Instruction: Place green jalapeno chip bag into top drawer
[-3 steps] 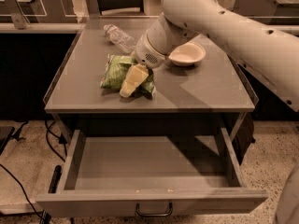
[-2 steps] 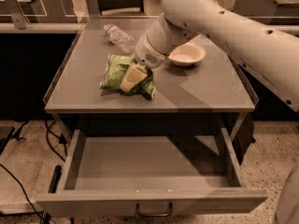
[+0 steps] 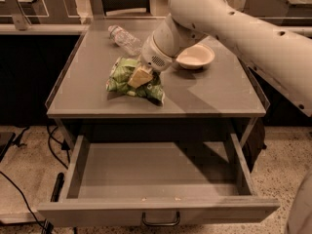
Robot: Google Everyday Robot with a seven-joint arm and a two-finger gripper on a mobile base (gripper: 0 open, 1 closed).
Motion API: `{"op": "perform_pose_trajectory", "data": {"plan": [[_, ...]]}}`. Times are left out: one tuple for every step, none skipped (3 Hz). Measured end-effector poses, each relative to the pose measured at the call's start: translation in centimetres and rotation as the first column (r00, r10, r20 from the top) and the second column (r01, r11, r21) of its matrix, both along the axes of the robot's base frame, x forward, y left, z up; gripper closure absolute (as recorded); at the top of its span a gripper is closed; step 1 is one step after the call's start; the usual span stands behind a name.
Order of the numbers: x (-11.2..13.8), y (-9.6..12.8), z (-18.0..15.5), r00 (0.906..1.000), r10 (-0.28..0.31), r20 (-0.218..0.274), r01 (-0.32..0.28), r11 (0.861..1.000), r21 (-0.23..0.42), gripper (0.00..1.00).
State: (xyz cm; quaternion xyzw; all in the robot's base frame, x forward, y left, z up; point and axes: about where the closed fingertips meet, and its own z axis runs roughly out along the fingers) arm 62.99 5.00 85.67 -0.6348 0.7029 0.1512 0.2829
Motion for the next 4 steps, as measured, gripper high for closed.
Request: {"op": "perform_pose_trajectory", "data": {"plan": [[0.0, 0.0, 0.0, 1.0000, 0.000, 0.000, 0.000, 1.000, 0.000, 1.00], [-0.8, -0.1, 1.2, 0.9998, 0.018, 0.010, -0.018, 1.000, 0.007, 1.00], [-2.2, -0.5, 3.0, 0.9990, 0.040, 0.021, -0.040, 0.999, 0.017, 1.00], [-4.3, -1.3, 4.9, 0.9981, 0.057, 0.023, -0.058, 0.998, 0.025, 1.00]]}}
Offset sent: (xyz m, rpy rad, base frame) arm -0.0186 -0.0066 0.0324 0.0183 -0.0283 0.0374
